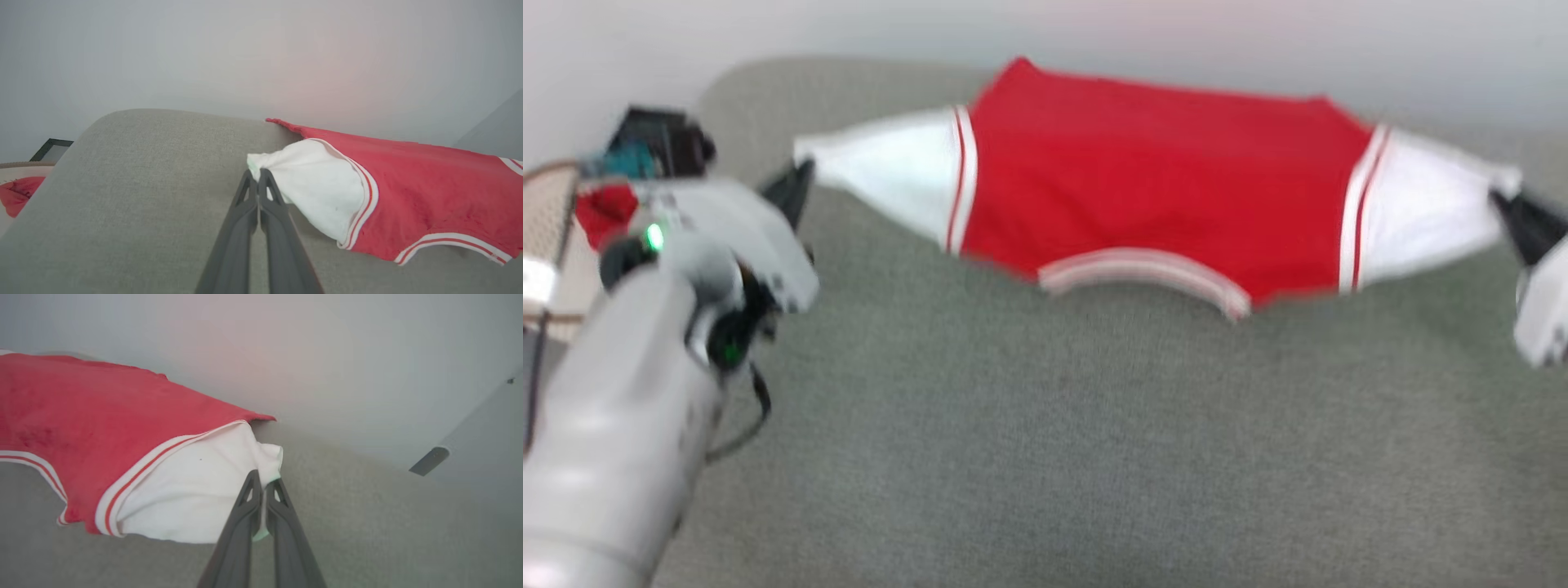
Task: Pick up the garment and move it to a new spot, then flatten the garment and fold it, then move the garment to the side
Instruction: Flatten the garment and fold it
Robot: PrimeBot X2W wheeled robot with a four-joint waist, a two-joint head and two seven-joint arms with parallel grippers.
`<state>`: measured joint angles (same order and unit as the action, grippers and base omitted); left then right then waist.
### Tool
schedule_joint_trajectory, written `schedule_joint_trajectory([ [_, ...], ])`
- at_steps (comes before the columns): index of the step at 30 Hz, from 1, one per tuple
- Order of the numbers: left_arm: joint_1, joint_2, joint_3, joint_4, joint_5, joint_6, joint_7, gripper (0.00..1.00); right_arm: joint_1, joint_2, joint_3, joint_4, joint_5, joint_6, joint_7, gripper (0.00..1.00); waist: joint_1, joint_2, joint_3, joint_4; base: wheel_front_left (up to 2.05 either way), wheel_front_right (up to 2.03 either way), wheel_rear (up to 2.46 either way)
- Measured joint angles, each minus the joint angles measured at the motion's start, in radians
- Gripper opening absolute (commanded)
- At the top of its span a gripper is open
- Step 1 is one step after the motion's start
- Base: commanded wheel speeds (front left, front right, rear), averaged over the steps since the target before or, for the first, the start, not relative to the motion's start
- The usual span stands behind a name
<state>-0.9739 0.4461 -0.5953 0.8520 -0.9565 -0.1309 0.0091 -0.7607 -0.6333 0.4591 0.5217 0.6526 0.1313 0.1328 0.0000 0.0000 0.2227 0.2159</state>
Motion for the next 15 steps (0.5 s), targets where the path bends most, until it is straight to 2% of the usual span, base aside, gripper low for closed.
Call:
schedule_joint_trajectory([
  [2,0.07,0.017,-0.002,-0.048,-0.01,0.008,0.008,0.0,0.085,-0.027,-0.004,-0.053,0.035,0.0,0.027,0.0,0.0,0.0,-0.04,-0.002,0.0,0.0,0.0],
  [5,0.175,0.053,-0.007,-0.138,-0.016,0.047,0.016,0.0,0.206,-0.06,-0.023,-0.13,0.068,0.0,0.064,0.0,0.0,0.0,-0.094,-0.005,0.0,0.0,0.0],
  [8,0.288,0.09,-0.008,-0.249,-0.023,0.102,0.018,0.0,0.318,-0.083,-0.069,-0.191,0.083,0.0,0.093,0.0,0.0,0.0,-0.141,-0.007,0.0,0.0,0.0],
  [15,0.551,0.182,-0.003,-0.535,-0.04,0.246,0.024,0.0,0.575,-0.086,-0.188,-0.312,0.091,0.0,0.188,0.0,0.0,0.0,-0.208,-0.009,0.0,0.0,0.0],
])
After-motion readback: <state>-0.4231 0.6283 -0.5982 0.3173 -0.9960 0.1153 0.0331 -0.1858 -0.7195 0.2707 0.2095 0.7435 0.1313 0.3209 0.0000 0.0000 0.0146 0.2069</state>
